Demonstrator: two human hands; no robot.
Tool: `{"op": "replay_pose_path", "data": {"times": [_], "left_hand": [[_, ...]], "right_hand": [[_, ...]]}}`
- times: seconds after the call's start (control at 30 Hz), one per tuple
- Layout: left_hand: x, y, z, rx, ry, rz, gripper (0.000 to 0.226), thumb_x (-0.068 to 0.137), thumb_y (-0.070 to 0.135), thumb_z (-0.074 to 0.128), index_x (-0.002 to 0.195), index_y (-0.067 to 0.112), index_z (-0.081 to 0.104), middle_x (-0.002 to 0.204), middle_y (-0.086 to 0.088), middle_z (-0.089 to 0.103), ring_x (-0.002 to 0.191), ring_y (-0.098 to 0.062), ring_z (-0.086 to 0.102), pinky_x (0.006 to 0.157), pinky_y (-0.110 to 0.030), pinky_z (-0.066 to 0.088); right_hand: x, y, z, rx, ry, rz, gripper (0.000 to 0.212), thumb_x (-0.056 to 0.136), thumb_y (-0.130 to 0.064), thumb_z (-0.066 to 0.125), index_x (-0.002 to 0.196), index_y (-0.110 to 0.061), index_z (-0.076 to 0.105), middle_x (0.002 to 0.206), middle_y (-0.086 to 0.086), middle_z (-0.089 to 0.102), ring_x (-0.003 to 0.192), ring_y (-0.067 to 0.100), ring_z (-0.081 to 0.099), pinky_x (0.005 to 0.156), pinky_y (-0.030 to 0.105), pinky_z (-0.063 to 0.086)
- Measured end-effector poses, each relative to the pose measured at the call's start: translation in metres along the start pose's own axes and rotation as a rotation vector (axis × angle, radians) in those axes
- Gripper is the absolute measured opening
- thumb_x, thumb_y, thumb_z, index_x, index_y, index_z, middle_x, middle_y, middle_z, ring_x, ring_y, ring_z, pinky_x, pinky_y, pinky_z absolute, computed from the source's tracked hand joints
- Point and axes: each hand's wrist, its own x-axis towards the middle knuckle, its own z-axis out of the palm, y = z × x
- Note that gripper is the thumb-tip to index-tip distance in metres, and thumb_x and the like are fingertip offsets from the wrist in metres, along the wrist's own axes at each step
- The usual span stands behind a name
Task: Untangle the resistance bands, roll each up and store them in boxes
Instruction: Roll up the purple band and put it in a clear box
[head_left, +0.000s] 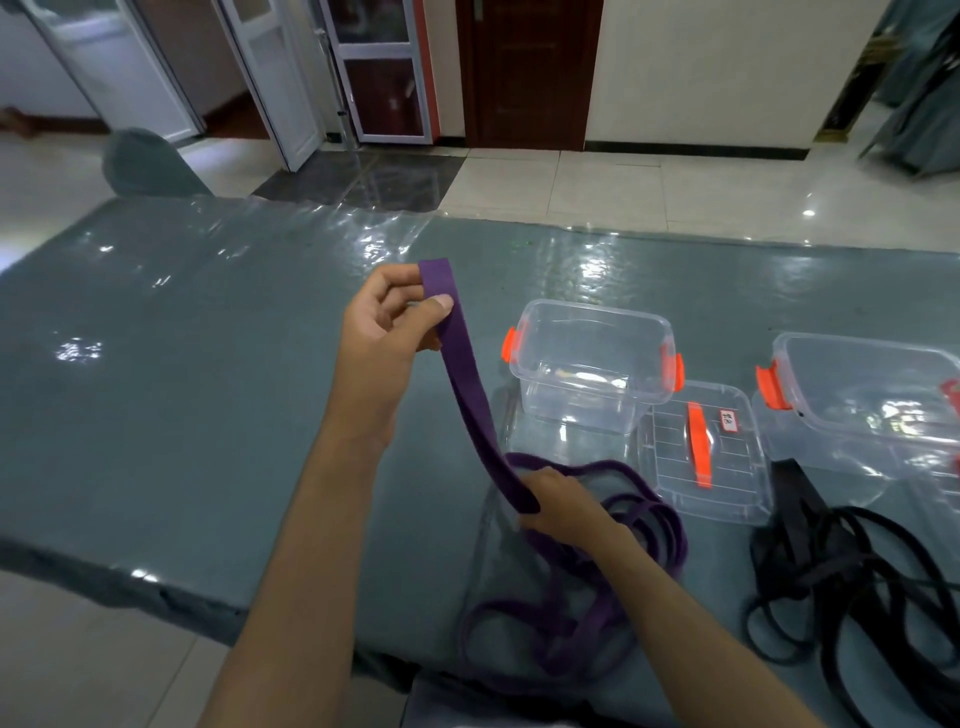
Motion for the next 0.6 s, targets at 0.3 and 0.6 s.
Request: {"op": "replay_pose_path", "data": {"times": [0.3,0.6], "left_hand": [[-0.007,-0.057,-0.009,0.168,0.191,-0.039,0.024,0.101,0.001,0.059,0.103,0.023,0.049,0.098,-0.004,0.081,0.086,-0.014,0.078,0.082,-0.028,0.057],[-0.054,-0.114,0.031,0.559,0.053,0.033,0.039,0.097,0.001,0.053,0.12,0.026,0.073,0.103,0.011,0.075,0.084,-0.001,0.068,0.077,-0.032,0.054]], "right_hand": [[-0.018,-0.008,-0.046,0.134,0.466,0.048,0.024,0.103,-0.037,0.065,0.115,-0.017,0.071,0.09,-0.001,0.079,0.078,0.017,0.072,0.071,0.028,0.052],[-0.028,-0.053,-0.14,0.672,0.533,0.136,0.01,0.095,-0.021,0.075,0.096,-0.012,0.074,0.07,0.008,0.078,0.068,0.028,0.078,0.076,0.046,0.063]]}}
